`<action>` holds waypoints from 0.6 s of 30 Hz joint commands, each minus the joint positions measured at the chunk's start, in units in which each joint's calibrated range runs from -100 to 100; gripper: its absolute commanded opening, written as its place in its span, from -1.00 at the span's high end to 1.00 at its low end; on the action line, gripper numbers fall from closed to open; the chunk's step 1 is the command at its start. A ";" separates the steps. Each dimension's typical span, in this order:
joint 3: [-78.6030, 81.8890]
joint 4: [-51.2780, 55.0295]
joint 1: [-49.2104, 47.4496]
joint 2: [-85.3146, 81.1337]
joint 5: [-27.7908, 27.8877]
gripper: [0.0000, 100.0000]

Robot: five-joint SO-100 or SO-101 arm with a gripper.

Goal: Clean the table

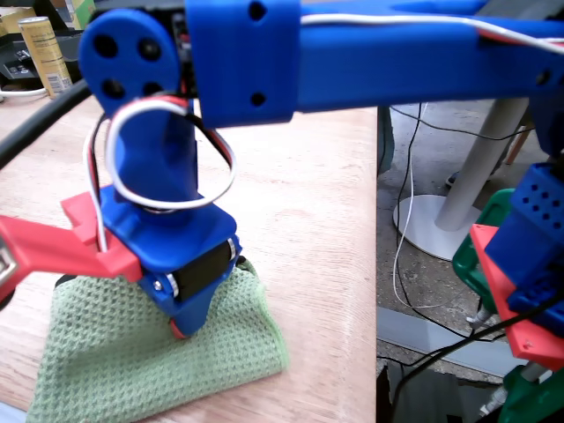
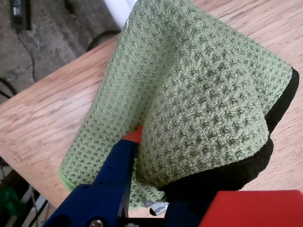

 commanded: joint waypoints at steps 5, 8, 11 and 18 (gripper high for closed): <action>-0.69 0.19 3.24 1.76 -0.15 1.00; -0.79 1.17 3.41 1.76 -0.20 1.00; -0.69 0.27 4.09 1.84 -0.15 1.00; -0.69 0.02 22.53 2.78 0.54 1.00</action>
